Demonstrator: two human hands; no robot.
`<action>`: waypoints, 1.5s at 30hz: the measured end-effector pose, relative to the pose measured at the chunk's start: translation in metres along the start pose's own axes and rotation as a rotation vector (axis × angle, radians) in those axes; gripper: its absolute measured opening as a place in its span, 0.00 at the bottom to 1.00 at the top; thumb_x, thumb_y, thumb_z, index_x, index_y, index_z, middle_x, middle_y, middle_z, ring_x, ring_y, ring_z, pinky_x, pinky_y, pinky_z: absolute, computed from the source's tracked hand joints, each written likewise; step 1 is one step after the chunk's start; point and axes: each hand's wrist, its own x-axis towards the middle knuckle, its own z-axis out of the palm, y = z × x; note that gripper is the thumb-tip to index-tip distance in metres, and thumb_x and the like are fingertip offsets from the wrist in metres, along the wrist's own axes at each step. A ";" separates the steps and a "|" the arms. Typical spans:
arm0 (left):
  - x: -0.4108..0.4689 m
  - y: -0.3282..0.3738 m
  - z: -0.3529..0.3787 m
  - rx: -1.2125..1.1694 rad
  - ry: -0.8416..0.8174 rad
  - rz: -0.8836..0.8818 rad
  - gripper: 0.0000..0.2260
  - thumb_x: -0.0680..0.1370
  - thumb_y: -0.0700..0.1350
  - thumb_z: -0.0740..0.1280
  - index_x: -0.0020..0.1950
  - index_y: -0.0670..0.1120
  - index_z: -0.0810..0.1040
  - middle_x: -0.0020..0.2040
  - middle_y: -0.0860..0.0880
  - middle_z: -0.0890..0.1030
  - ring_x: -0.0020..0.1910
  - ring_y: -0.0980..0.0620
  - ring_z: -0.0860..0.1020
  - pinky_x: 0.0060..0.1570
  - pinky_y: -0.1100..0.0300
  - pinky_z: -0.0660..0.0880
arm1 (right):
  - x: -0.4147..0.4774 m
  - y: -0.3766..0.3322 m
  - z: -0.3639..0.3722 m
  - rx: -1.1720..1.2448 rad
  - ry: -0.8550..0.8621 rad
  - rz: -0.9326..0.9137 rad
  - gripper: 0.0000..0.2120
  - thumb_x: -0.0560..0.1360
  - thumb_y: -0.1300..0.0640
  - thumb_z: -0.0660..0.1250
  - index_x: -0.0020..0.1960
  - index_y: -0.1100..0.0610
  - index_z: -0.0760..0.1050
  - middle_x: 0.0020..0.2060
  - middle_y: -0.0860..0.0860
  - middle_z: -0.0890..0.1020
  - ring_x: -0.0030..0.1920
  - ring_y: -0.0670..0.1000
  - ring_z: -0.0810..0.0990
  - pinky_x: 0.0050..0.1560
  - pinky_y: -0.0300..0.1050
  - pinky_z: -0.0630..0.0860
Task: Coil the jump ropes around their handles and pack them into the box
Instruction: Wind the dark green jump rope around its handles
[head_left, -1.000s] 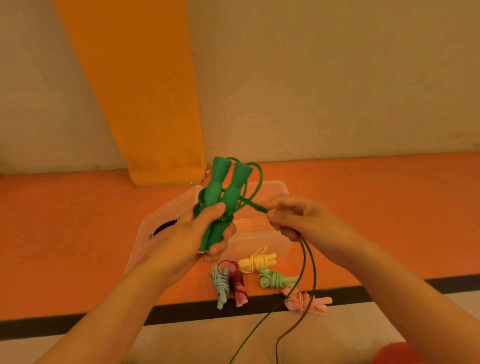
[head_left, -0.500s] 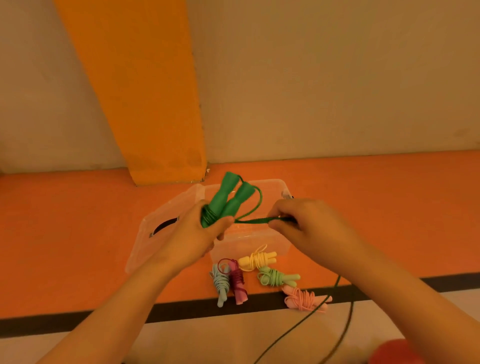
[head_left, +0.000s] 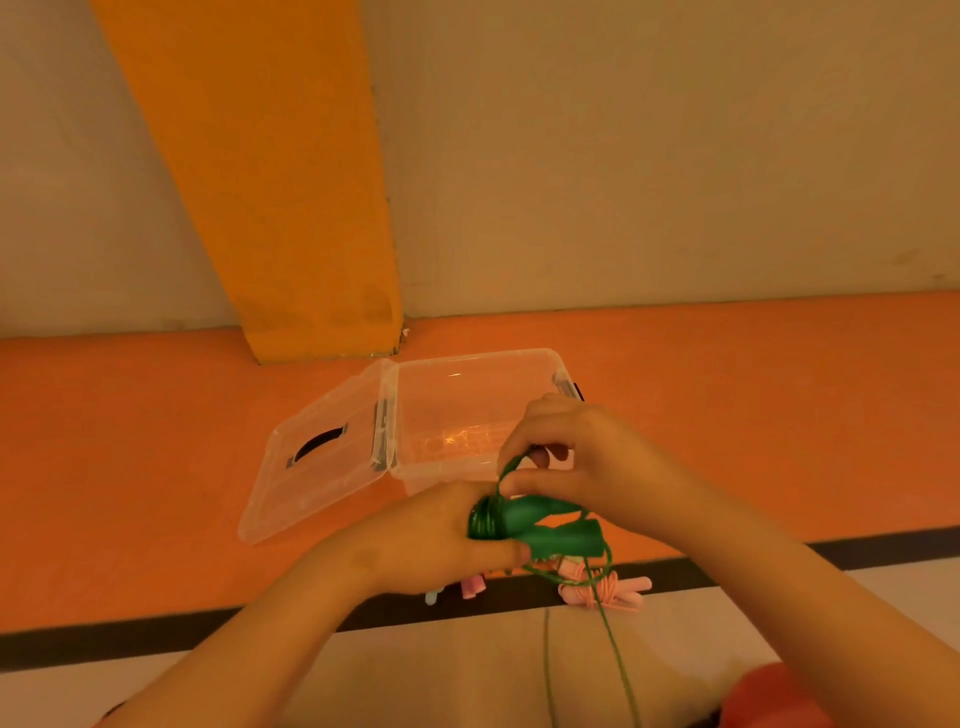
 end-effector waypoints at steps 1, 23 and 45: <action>-0.002 0.002 -0.001 -0.073 -0.045 0.007 0.14 0.76 0.52 0.68 0.60 0.53 0.74 0.49 0.44 0.83 0.42 0.50 0.82 0.42 0.49 0.80 | -0.001 0.001 -0.002 0.107 0.003 0.073 0.05 0.69 0.54 0.75 0.42 0.50 0.80 0.32 0.42 0.73 0.36 0.41 0.70 0.39 0.39 0.68; 0.000 0.010 -0.027 -0.942 0.530 0.040 0.08 0.79 0.49 0.62 0.55 0.48 0.72 0.31 0.47 0.72 0.23 0.53 0.62 0.26 0.62 0.53 | -0.001 -0.005 0.009 -0.002 -0.023 0.270 0.12 0.80 0.51 0.59 0.57 0.48 0.79 0.32 0.42 0.77 0.30 0.41 0.71 0.31 0.36 0.63; 0.003 0.012 -0.007 -0.137 0.025 0.018 0.09 0.78 0.48 0.68 0.57 0.50 0.75 0.39 0.49 0.79 0.30 0.59 0.77 0.34 0.65 0.77 | 0.002 -0.005 0.001 0.113 0.069 0.110 0.03 0.73 0.57 0.72 0.47 0.54 0.80 0.35 0.43 0.76 0.35 0.42 0.71 0.38 0.38 0.69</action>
